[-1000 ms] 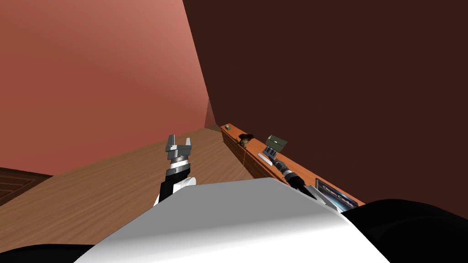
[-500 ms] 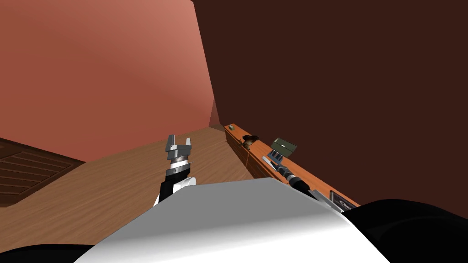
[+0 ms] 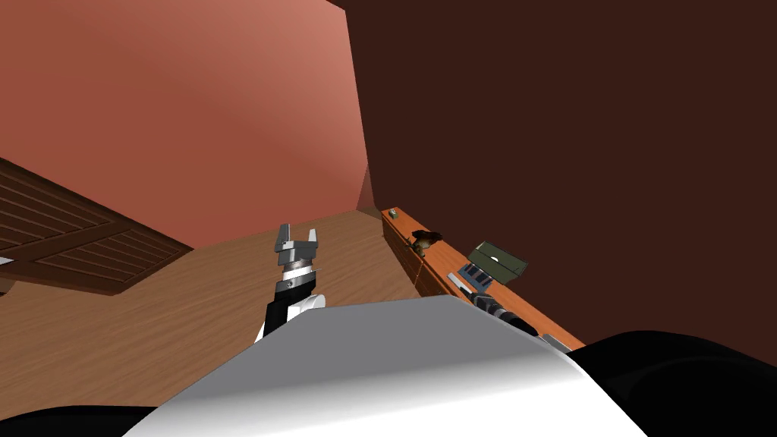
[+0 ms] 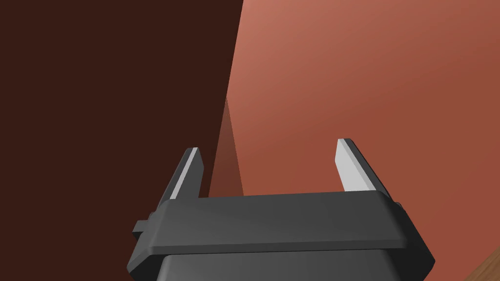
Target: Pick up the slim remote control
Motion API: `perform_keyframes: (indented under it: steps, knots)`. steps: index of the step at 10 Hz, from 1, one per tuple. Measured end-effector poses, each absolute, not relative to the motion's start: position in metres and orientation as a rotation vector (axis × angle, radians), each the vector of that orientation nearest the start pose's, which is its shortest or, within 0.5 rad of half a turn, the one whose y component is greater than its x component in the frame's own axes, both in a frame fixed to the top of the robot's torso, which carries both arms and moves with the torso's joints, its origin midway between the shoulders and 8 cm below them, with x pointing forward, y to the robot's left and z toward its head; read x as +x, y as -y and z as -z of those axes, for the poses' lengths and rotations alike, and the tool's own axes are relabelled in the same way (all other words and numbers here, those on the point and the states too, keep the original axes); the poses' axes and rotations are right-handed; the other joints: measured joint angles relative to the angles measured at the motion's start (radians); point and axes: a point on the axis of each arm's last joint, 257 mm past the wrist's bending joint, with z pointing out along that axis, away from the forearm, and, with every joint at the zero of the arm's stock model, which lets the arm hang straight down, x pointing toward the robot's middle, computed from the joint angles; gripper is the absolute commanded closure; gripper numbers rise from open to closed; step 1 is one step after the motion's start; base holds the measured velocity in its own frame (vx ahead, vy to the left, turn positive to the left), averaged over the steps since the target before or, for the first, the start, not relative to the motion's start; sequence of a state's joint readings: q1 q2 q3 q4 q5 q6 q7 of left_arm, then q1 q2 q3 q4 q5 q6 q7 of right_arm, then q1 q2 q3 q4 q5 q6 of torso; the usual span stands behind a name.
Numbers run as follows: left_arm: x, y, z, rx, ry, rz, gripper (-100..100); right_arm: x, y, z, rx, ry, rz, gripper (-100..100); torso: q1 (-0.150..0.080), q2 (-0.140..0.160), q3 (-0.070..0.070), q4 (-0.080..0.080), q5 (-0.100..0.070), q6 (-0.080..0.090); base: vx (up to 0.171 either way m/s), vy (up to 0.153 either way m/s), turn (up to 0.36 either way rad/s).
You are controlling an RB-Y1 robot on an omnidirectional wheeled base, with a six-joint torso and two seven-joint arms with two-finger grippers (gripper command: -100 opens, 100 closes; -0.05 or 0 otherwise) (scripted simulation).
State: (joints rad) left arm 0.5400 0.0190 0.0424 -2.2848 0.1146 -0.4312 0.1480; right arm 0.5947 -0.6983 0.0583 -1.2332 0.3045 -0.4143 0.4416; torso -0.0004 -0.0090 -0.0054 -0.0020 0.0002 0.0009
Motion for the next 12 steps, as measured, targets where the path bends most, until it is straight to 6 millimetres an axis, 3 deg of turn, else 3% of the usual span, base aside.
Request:
perform_keyframes:
  steps: [1, 5, 12]
  knots:
    - [0.346, -0.311, -0.001, -0.849, -0.571, 1.43, 0, 0.213, 0.495, 0.461, 0.238, -2.199, -0.093, -100, 0.0, 0.005, 0.003, 0.001, 0.0, 0.0, 0.058, -0.007, 0.211]
    - [0.346, -0.311, -0.001, -0.849, -0.571, 1.43, 0, 0.163, 0.512, 0.491, 0.171, -2.337, -0.022, -100, 0.0, 0.003, 0.002, 0.001, 0.0, 0.0, 0.097, -0.012, 0.154]
    - [0.346, -0.311, -0.001, -0.849, -0.571, 1.43, 0, 0.051, 0.535, 0.534, 0.068, -2.594, 0.072, -100, 0.0, 0.002, 0.001, 0.001, 0.0, 0.0, 0.11, -0.028, 0.146]
